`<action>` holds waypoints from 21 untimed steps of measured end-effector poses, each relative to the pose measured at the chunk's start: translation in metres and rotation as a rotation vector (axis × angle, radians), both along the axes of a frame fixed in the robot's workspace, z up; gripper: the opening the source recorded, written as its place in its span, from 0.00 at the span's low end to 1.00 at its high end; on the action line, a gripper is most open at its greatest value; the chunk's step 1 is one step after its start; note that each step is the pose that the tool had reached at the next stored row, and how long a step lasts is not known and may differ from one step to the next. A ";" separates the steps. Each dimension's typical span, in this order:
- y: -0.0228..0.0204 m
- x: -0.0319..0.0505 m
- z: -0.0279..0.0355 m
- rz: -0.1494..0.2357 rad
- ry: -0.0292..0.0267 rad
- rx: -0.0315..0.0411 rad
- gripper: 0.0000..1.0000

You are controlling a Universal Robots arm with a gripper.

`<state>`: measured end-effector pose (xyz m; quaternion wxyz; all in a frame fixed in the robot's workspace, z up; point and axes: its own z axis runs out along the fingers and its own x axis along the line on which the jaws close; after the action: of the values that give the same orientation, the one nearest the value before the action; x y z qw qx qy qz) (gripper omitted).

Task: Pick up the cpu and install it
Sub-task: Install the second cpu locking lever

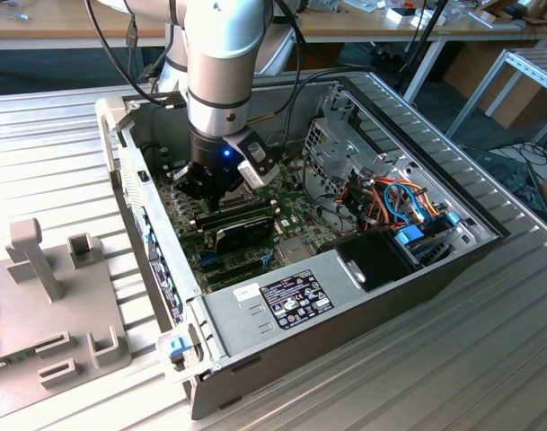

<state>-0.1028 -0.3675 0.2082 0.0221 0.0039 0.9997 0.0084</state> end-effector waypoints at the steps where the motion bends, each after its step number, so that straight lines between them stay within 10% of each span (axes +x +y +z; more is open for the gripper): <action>1: 0.0000 0.0000 -0.0001 0.000 0.0001 0.0004 0.11; 11: 0.0001 -0.0002 -0.0034 0.000 0.0001 0.0155 0.11; 21: -0.0001 -0.0002 -0.0046 0.000 0.0000 0.0105 0.11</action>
<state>-0.1030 -0.3675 0.2035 0.0221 0.0039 0.9997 0.0137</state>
